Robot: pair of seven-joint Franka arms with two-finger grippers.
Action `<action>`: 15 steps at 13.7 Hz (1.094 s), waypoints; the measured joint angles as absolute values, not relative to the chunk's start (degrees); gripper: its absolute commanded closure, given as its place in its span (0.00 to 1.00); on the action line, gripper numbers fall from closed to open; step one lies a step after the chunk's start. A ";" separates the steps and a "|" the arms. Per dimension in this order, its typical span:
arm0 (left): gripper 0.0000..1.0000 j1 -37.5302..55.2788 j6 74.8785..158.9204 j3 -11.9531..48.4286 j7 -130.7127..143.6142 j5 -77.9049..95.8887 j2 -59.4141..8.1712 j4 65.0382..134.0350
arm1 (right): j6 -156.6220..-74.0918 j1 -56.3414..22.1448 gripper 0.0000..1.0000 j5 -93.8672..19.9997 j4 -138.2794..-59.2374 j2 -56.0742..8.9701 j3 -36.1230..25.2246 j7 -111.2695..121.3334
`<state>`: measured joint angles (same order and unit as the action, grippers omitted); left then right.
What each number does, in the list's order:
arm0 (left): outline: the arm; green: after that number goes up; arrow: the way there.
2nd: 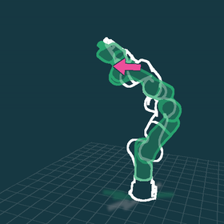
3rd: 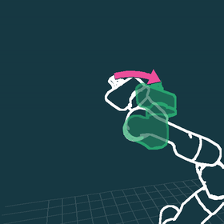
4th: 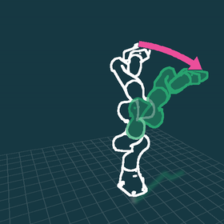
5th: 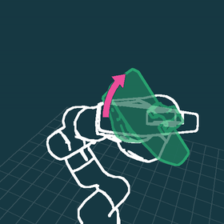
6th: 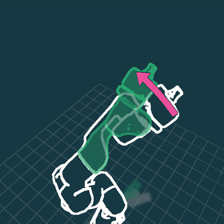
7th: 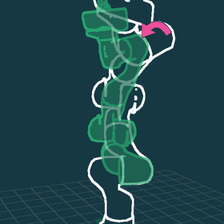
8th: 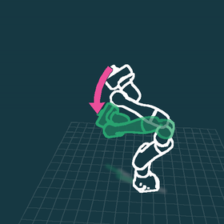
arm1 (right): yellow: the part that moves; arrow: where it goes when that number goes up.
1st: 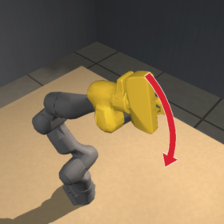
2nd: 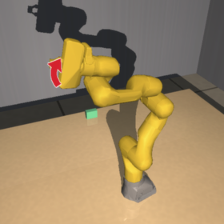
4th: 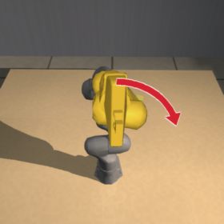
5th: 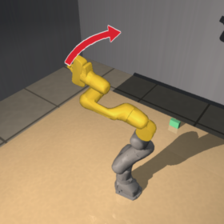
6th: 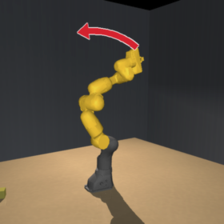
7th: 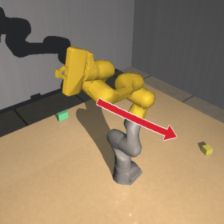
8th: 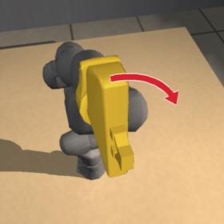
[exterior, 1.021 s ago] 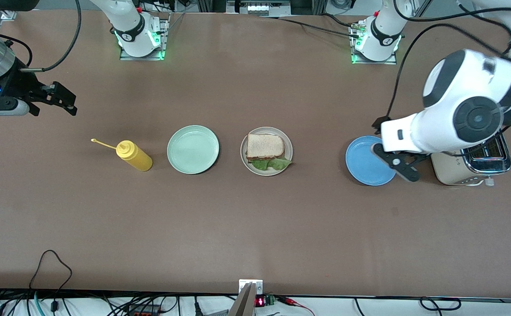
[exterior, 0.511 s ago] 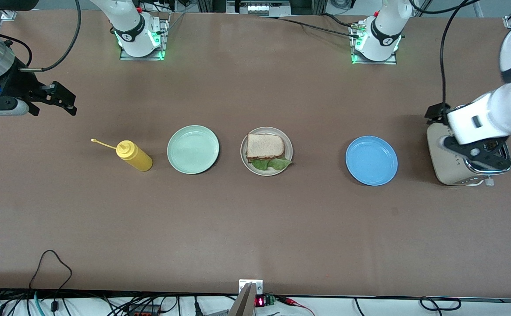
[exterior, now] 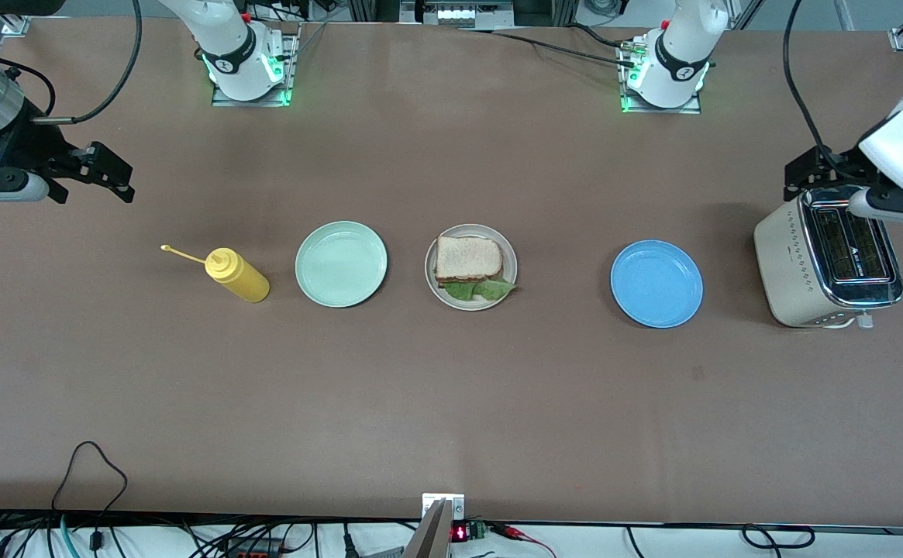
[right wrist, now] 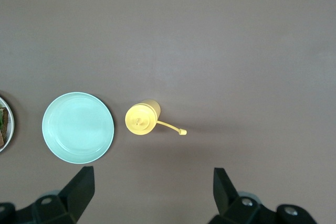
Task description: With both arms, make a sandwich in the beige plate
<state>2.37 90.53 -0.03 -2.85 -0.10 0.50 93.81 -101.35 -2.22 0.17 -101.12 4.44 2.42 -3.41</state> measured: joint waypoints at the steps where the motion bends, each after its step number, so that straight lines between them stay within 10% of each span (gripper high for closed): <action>1: 0.00 2.46 90.91 -0.03 -0.72 0.47 1.57 95.42 | -101.35 -2.22 0.00 0.17 -101.12 4.44 2.42 -3.41; 15: 0.00 2.53 91.63 0.00 -0.96 0.71 2.72 97.69 | -101.35 -2.22 0.00 0.17 -101.12 4.46 2.44 -3.41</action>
